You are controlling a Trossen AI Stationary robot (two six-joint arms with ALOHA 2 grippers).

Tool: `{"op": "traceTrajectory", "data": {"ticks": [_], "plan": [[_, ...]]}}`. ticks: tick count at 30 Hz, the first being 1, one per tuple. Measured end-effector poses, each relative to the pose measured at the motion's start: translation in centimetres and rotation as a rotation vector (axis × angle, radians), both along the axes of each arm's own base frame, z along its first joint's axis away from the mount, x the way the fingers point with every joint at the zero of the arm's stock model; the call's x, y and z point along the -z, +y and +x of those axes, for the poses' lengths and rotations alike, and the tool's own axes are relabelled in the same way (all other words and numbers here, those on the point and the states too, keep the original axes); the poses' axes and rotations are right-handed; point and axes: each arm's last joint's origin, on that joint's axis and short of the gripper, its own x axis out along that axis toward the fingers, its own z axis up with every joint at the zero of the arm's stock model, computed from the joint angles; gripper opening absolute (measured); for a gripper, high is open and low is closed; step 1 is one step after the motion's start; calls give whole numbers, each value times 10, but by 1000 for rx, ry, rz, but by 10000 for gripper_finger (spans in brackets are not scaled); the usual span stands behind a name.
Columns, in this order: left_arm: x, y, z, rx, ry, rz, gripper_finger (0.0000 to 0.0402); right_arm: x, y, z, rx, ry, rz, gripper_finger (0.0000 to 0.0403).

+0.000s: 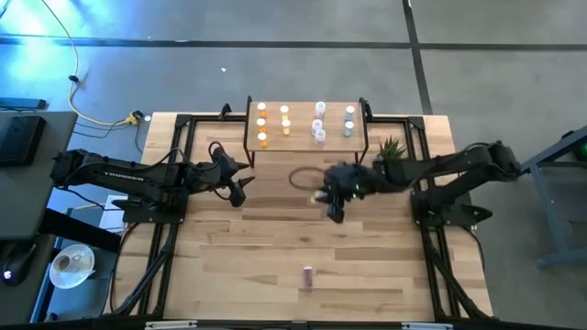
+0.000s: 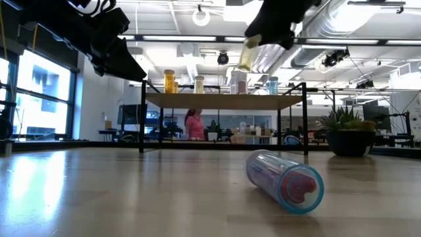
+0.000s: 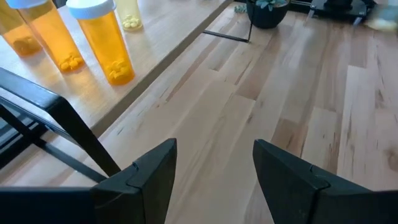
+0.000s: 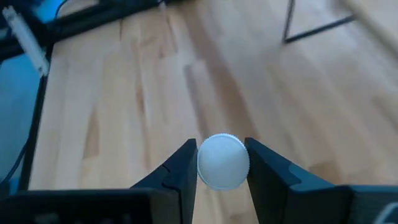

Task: Pick and place medicine bottles onto shelf by color
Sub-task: Put the yellow pill bottle on the shelf aligned with the other yellow pill bottles

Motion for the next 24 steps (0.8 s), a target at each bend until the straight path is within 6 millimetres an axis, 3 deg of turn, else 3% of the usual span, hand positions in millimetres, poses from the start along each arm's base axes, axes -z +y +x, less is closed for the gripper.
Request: {"op": "traceTrajectory", "data": {"ticks": [14, 24], "plan": [[0, 0, 0, 0, -1, -1, 201, -37, -93, 9, 37, -74, -90, 103], [0, 0, 0, 0, -2, -3, 201, -61, -136, 33, 65, -34, -178, 103]]}}
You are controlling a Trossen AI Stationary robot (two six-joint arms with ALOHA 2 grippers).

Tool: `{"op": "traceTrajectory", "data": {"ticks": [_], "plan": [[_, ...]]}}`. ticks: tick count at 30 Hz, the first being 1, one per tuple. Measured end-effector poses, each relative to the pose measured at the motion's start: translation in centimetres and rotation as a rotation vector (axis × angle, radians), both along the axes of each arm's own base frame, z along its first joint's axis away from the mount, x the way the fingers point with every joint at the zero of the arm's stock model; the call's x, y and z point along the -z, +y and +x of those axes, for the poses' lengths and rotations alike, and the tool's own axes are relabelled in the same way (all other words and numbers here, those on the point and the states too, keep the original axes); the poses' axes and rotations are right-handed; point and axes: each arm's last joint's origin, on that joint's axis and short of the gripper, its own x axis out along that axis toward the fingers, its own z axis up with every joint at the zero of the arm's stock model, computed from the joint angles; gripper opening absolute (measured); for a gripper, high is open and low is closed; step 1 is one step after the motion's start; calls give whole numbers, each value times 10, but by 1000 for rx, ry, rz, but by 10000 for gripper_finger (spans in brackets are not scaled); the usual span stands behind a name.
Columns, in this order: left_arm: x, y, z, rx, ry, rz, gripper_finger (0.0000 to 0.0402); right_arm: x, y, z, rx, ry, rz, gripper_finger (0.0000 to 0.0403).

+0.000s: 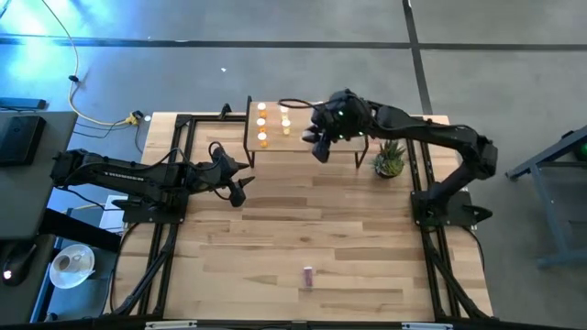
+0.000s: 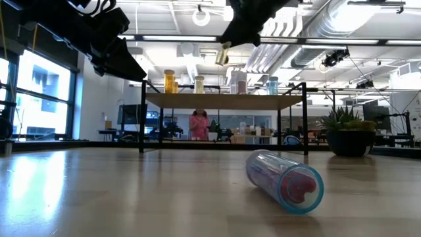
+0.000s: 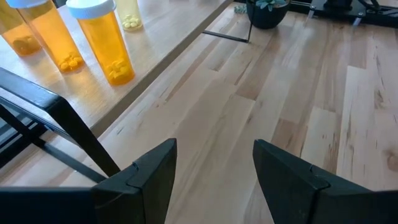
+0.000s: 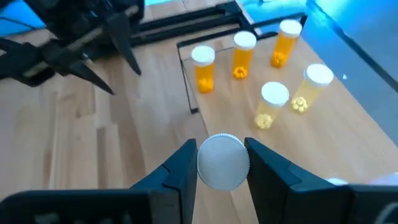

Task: Pick and place medicine bottles onto shelf by color
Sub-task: Put the yellow pill bottle on the shelf aligned with the other yellow pill bottles

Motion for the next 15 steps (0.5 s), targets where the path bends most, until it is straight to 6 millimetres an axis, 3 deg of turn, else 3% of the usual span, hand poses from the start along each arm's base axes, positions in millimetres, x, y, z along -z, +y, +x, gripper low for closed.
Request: {"op": "traceTrajectory", "data": {"ticks": [15], "plan": [[0, 0, 0, 2, 1, 0, 201, 16, -23, 59, -66, 198, -15, 103]]}}
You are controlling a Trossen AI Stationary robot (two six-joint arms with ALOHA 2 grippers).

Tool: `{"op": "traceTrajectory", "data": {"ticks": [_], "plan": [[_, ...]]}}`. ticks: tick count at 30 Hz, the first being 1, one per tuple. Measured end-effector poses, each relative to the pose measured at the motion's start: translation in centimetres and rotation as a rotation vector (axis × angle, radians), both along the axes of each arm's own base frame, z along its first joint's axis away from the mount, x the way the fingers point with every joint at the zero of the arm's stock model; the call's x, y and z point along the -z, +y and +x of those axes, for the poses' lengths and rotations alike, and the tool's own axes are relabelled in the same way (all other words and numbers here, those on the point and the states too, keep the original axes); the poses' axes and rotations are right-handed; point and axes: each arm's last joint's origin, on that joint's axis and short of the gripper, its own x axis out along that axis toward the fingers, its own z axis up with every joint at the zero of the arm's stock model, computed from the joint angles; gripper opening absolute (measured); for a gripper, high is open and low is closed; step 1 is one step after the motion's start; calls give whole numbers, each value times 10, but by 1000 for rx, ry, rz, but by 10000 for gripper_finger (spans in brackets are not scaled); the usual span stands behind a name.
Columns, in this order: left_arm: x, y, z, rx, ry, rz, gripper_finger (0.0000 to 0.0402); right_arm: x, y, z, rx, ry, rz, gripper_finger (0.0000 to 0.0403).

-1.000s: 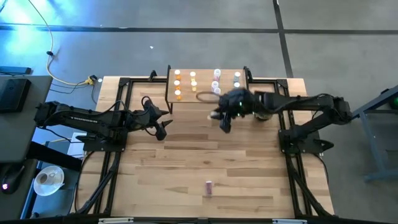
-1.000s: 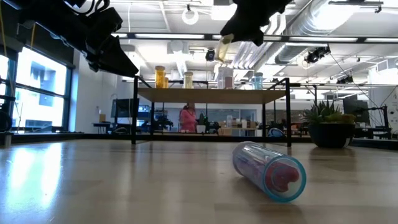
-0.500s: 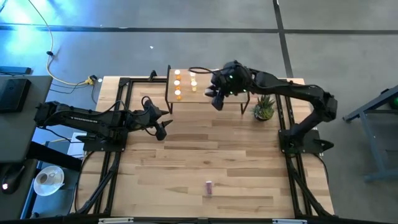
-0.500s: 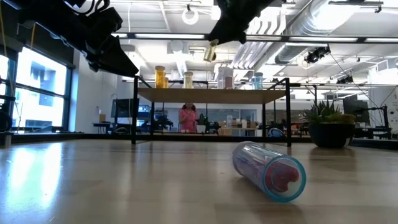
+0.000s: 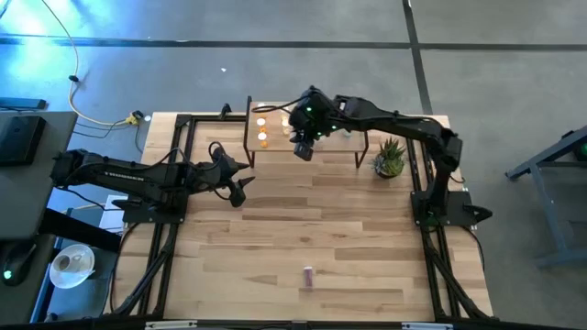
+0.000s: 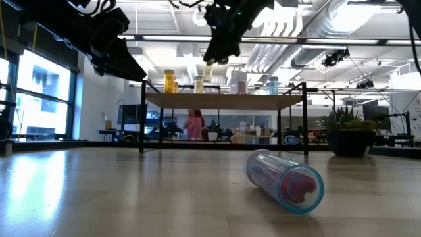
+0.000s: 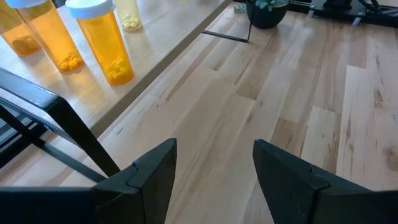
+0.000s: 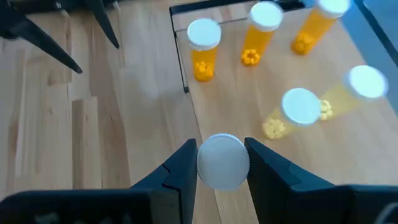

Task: Pick and place medicine bottles onto shelf by color
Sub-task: Put the yellow pill bottle on the shelf aligned with the other yellow pill bottles

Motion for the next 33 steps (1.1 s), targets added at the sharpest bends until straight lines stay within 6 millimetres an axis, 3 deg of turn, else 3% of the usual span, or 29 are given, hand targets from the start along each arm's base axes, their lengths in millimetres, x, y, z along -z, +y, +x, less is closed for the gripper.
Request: {"op": "traceTrajectory", "data": {"ticks": [10, 33], "plan": [[0, 0, 0, 0, 0, 0, 201, 18, -5, 21, -37, 17, 36, 103], [0, 0, 0, -2, 0, 0, 201, 17, -15, 23, -18, -16, -14, 103]]}}
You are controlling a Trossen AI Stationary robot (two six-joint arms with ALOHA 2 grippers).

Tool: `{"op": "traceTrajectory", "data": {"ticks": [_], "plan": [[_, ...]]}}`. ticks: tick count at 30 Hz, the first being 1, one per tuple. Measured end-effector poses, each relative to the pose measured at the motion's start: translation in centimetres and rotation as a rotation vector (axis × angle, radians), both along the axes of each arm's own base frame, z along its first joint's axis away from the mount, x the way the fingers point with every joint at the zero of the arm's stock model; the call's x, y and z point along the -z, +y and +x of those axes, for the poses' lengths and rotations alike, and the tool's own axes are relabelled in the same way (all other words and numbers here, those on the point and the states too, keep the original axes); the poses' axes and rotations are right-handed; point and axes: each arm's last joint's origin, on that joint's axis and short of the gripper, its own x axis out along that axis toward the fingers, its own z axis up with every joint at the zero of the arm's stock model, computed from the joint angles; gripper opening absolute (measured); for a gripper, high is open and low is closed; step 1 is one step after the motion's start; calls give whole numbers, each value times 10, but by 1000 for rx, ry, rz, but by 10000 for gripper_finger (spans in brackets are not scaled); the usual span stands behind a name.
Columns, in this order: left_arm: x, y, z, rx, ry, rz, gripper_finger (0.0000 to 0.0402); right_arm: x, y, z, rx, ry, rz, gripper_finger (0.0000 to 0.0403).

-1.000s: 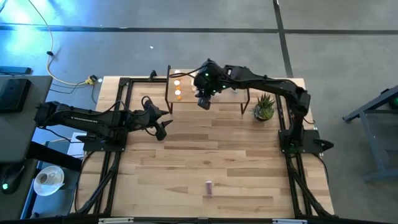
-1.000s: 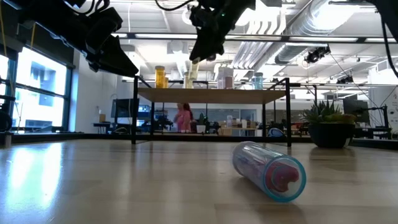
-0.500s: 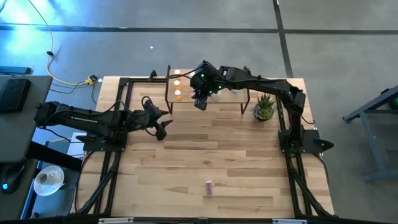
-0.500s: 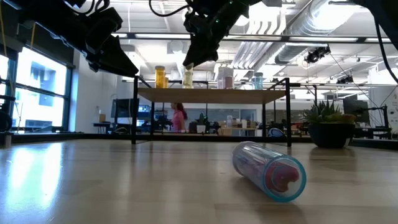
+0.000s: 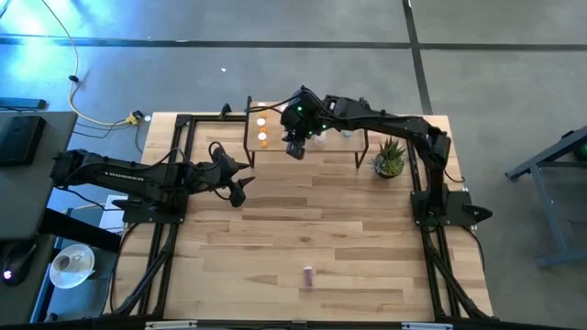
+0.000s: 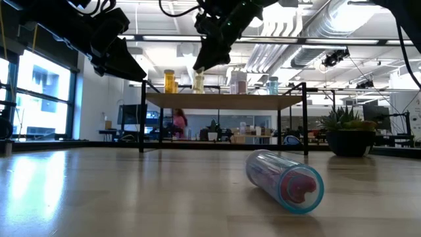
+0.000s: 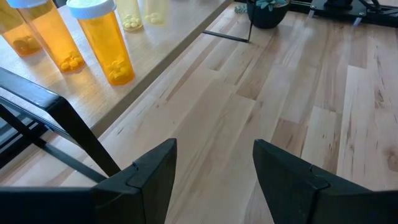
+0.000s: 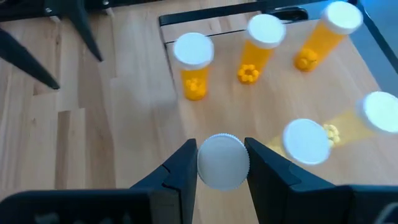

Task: Pick and place medicine bottles onto shelf by color
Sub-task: Put the yellow pill bottle on the shelf aligned with the other yellow pill bottles

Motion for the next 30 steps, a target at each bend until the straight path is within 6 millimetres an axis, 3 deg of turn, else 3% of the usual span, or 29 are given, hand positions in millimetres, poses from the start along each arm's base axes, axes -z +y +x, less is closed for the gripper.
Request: {"op": "traceTrajectory", "data": {"ticks": [30], "plan": [[0, 0, 0, 0, 0, 1, 201, 11, -2, 2, 34, 32, 68, 103]]}}
